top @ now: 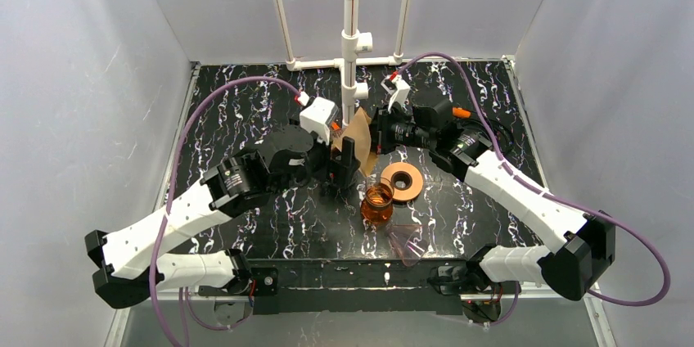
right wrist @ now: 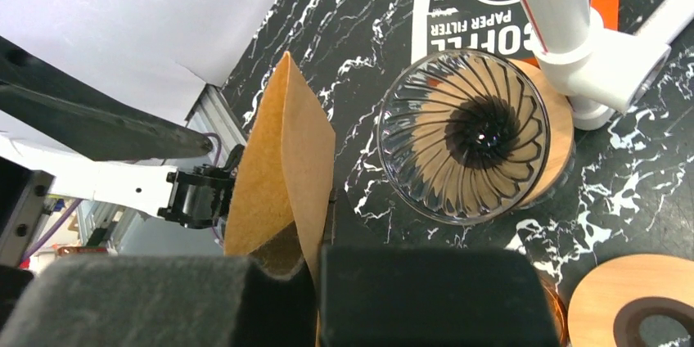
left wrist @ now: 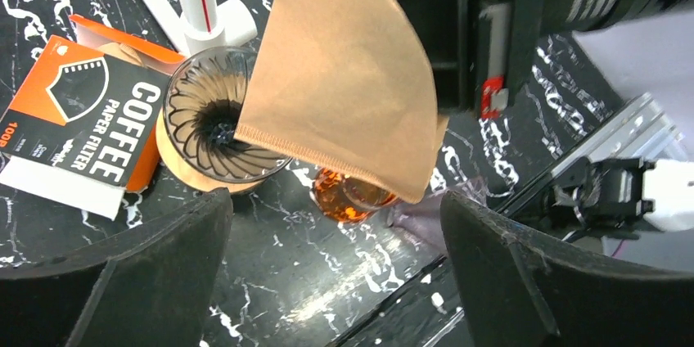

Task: Place the coffee filter in the dripper
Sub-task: Place the coffee filter in the coffee dripper.

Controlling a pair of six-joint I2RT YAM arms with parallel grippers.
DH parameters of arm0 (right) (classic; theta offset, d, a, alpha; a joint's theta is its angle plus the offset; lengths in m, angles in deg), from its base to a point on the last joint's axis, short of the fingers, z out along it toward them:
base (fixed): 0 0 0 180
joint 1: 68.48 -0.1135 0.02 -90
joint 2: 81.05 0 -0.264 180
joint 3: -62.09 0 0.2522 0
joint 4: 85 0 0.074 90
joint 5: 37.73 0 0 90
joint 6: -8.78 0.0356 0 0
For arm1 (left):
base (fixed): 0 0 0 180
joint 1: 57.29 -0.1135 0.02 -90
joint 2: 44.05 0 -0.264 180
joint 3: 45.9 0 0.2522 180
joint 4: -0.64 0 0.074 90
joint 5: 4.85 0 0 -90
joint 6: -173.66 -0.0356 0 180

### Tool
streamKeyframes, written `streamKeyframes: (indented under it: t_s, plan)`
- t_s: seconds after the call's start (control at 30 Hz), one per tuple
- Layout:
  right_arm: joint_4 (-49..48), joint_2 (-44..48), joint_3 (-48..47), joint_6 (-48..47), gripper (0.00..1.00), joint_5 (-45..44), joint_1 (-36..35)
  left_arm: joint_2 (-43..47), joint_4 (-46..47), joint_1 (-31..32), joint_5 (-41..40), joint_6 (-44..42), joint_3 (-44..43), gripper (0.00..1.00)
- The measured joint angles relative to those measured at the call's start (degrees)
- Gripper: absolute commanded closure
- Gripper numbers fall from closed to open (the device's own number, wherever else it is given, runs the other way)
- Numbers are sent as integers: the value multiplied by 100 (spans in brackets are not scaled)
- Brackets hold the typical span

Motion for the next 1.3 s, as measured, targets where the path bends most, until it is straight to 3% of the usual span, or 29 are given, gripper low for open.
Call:
streamKeyframes:
  t_s: [0.23,0.5,0.8,0.93,1.17,1.3]
  plan:
    - [328,-168,-157,-39,99,-168,-35,-476,-70,-2,-157,282,-553,2]
    - [1064,-828,-857,-249,99,-999,-350,-1145,-494,-162,-354,549,-861,2]
    - [1665,-1322,-1102,-509,98,-1558,-461,-782,-682,-682,-415,979,-433,2]
    - [1749,-1456,-1110,-557,89,-1757,-566,-557,-654,-890,-289,1143,-140,2]
    - [1803,-1563,-1290,-693,60,-1856,-651,-544,-584,-1058,-11,1307,39,2]
    - [1801,-1567,-1290,-699,50,-1858,-667,-553,-490,-1091,138,1333,42,2]
